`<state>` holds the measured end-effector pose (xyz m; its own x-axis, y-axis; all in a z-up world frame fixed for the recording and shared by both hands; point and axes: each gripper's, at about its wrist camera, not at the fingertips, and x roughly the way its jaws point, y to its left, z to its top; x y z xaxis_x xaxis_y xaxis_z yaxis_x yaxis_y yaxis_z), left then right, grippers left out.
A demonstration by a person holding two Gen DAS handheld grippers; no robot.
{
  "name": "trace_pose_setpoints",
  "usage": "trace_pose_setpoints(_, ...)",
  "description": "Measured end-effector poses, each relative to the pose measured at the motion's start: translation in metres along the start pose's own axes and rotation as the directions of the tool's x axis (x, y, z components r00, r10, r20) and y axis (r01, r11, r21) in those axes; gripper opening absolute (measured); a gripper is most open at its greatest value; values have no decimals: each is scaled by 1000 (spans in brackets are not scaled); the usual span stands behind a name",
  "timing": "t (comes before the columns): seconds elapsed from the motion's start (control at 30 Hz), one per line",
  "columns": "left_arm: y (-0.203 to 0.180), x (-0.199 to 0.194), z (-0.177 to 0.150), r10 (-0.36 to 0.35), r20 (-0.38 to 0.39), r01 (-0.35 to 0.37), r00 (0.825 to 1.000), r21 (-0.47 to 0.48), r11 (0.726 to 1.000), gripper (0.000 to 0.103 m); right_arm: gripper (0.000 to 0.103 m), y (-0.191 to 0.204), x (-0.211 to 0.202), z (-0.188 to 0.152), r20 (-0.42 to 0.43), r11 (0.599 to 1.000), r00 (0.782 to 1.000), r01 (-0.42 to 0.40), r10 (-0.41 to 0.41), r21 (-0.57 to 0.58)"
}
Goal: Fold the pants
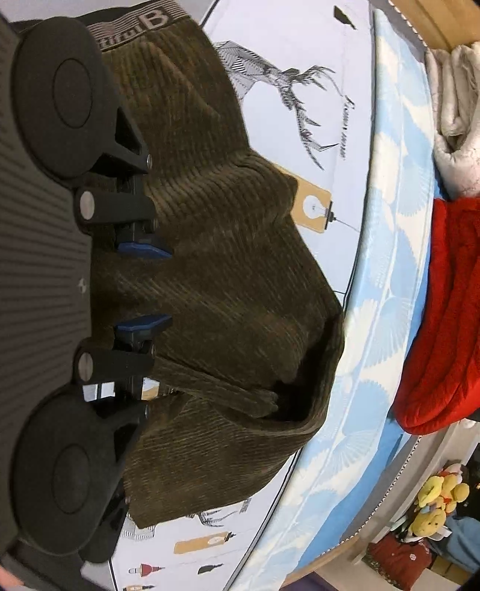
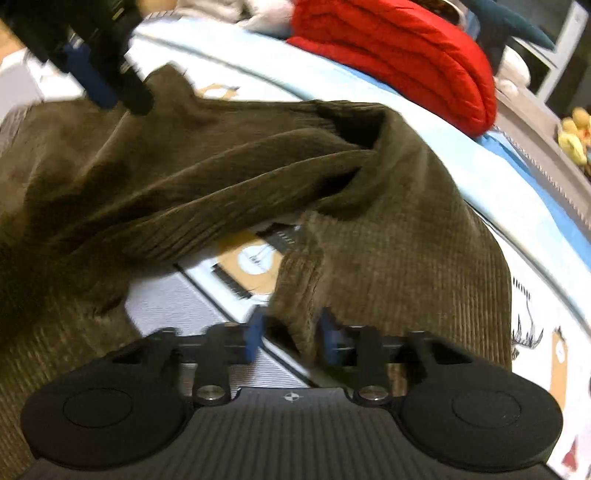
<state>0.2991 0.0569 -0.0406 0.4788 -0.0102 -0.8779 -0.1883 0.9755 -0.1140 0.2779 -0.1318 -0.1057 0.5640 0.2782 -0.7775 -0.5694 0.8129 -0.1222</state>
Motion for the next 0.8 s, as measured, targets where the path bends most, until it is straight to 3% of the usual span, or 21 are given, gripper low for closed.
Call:
trace_pose_setpoints(0.1,0,6,1,8,-10,-8,1000,5,1000,37,13,-21,-14,-1,54,997,998,9,-13,78)
trace_pose_setpoints(0.2,-2,16,0,-41,-37,41,998,-5,999,37,13,-55,-45,3,119,973,992,8,-37,231)
trace_pose_setpoints(0.27,-3,25,-1,-114,-64,111,991,-38,993,46,13,-81,-77,7,179,944,981,10,-73,330)
trace_pose_setpoints(0.33,-13,34,-3,-179,-80,177,981,-31,984,71,13,-106,-108,9,224,911,970,-9,-92,412)
trace_pose_setpoints(0.4,-27,44,-7,-206,-86,209,975,24,978,76,12,-133,-139,11,270,878,957,-38,-106,477)
trace_pose_setpoints(0.5,-43,63,-18,-156,-95,166,983,112,980,76,12,-167,-172,15,276,848,953,-44,-122,529)
trace_pose_setpoints(0.57,-49,73,-26,-83,-82,98,993,188,977,68,12,-186,-191,18,281,841,951,-48,-126,539)
trace_pose_setpoints(0.6,-51,78,-30,-55,-80,72,995,228,971,48,12,-197,-201,21,283,836,951,-49,-128,546)
trace_pose_setpoints(0.63,-52,81,-34,-36,-83,57,996,269,961,18,12,-208,-207,24,283,831,950,-50,-131,554)
trace_pose_setpoints(0.7,-48,79,-38,-46,-74,68,996,324,944,10,12,-230,-221,29,285,817,949,-55,-136,575)
trace_pose_setpoints(0.8,-39,61,-31,-120,-67,136,991,347,928,8,12,-270,-234,36,252,778,952,-26,-172,628)
